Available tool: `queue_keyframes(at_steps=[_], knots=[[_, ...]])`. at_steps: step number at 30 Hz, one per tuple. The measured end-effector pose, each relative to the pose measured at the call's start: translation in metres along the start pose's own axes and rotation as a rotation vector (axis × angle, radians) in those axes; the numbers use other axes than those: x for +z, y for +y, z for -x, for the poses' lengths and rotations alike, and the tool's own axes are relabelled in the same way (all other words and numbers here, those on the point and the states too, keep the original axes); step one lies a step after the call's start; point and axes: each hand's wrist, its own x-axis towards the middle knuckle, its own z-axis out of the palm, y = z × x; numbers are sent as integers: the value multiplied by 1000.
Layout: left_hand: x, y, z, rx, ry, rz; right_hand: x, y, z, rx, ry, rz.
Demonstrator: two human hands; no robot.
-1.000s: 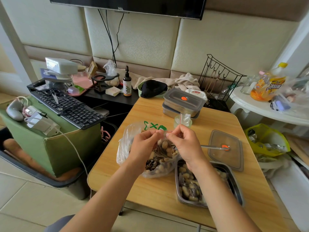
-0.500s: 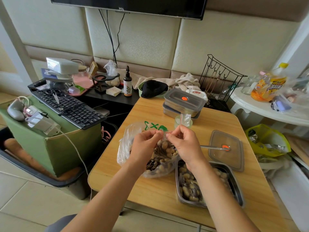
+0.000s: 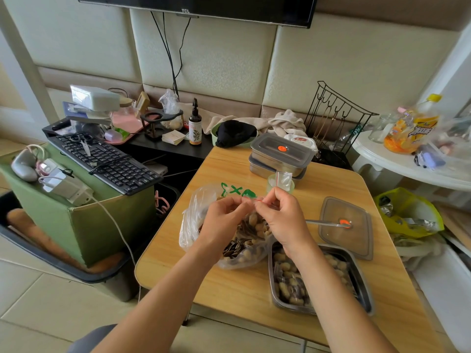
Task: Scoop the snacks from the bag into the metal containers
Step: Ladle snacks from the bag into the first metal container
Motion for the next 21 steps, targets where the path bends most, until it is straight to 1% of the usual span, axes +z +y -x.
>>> queue_keyframes(at_steps=[9, 14, 18, 21], knots=[[-3, 2, 1, 23, 54, -5, -9, -2, 3, 25, -97, -27], [-3, 0, -1, 41, 67, -59, -11, -2, 2, 6, -94, 10], [-1, -4, -3, 64, 88, -137, -7, 2, 1, -45, -55, 77], [0, -5, -4, 69, 97, -146, -5, 3, 2, -75, -23, 116]])
